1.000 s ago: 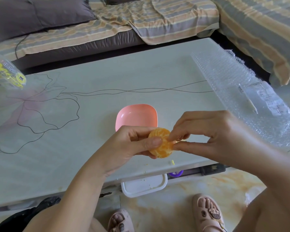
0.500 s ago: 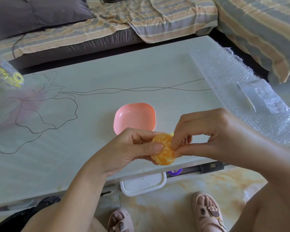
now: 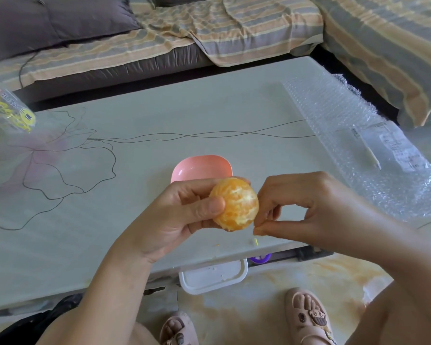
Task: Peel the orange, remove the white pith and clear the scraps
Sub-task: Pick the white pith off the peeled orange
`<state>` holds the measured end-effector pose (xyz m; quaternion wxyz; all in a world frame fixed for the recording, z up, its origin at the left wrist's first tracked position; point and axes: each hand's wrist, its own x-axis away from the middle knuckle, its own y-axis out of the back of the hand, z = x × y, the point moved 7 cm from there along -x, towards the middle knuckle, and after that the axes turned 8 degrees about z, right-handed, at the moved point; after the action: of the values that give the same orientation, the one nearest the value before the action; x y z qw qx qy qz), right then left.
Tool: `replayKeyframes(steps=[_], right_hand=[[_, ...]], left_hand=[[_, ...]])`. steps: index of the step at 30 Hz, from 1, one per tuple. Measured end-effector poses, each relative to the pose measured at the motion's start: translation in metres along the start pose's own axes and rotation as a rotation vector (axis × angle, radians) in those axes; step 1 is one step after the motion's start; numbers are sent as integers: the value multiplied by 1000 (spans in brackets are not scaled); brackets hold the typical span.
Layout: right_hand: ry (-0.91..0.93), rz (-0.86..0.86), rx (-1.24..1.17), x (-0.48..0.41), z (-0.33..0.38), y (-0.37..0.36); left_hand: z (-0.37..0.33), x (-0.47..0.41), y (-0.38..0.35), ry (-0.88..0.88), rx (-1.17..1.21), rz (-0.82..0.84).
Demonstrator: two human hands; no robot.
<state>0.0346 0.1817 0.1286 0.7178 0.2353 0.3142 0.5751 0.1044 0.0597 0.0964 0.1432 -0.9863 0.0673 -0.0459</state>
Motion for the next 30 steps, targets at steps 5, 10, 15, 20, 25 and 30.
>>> replayKeyframes(steps=[5,10,15,20,25,30], right_hand=[[-38,-216,-13,3,0,23],[-160,-435,48,10,-11,39],[-221,-516,24,14,-16,43],[-149,-443,72,9,-13,38],[-132,-412,21,6,-14,36],[-89,-342,-49,-3,-16,27]], left_hand=[[-2,1,6,-20,-18,-33],[4,1,13,-14,46,-69],[15,-5,10,-20,263,-124],[22,-10,7,10,433,-184],[34,-14,8,89,554,-235],[39,-19,7,118,510,-201]])
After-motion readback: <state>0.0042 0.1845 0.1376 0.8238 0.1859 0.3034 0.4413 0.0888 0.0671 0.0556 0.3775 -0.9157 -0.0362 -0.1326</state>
